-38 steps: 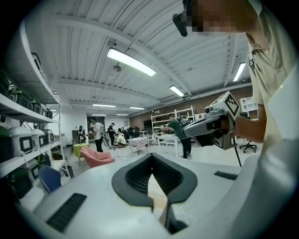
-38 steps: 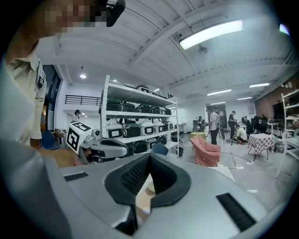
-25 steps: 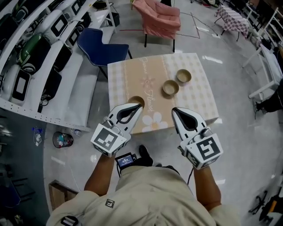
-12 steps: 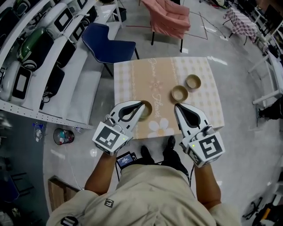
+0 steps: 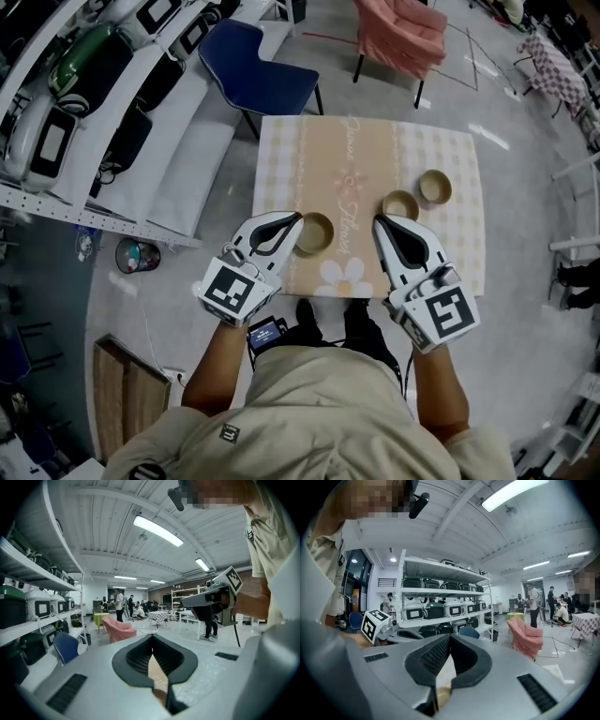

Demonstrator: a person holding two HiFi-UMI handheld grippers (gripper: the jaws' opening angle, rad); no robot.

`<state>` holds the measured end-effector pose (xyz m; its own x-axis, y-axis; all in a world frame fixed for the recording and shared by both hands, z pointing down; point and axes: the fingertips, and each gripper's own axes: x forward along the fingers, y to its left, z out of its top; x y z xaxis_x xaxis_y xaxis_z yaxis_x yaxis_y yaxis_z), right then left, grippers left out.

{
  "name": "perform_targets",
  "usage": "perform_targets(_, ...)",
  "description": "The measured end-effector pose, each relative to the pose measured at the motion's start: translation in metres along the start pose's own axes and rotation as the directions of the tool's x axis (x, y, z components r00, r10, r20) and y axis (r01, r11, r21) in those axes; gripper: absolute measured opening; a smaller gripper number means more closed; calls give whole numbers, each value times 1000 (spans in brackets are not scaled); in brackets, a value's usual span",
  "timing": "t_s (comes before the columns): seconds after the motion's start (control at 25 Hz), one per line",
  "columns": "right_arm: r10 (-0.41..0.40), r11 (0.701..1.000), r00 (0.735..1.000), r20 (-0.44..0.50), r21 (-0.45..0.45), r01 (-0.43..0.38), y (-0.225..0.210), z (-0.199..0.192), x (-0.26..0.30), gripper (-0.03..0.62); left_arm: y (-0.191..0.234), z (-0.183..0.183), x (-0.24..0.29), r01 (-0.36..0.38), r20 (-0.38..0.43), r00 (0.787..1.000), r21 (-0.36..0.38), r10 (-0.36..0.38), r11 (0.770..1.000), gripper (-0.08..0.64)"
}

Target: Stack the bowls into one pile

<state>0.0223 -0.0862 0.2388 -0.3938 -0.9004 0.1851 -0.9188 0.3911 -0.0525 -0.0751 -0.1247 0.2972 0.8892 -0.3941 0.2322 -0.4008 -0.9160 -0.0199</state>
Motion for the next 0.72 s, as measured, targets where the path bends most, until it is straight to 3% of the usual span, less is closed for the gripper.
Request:
perform_targets(0.4,115,993,993,-31,19,-114,-33,-50,49,5,26,-102,39,-108,-136,986,-104,93,989,9)
perform_targets(0.72,149,988,984,-94,54,-145,-49,-103,70,5,40,-202,59,-178,-267,955,-179,126,968,86)
